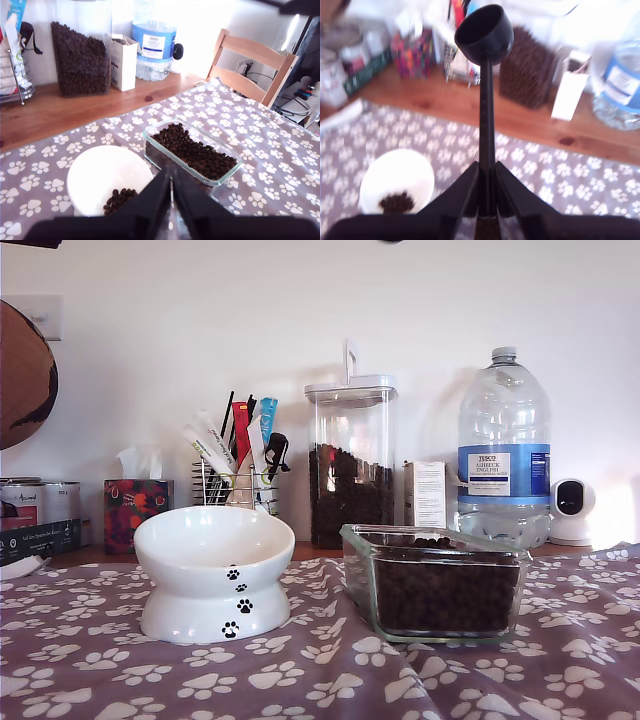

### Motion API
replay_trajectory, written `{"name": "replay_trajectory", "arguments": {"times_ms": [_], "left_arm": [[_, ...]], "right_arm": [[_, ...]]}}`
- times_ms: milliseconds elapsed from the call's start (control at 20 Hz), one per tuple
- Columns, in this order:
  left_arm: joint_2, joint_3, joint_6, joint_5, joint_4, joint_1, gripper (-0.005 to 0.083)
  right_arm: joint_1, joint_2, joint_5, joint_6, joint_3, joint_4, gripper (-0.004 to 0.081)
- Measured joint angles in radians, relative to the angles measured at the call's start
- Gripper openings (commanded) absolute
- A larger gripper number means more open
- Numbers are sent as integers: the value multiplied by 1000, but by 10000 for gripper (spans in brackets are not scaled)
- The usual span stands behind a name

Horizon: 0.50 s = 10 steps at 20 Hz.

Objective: Measure one spoon of cat food and pour it into the food bowl

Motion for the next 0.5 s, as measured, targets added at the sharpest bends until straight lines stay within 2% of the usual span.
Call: {"name": "replay_trajectory", "arguments": {"times_ms": [150,300,500], "left_arm": [[9,0,0,0,10,0,-19],[8,0,0,-2,11,0,-19],[8,0,0,-2,10,0,-19]], "right_arm": [[-30,-179,2,24,-185,152,-13],[-32,-309,-2,41,-371,283,-13],[-32,-370,-44,97,-563,328,-13]]}}
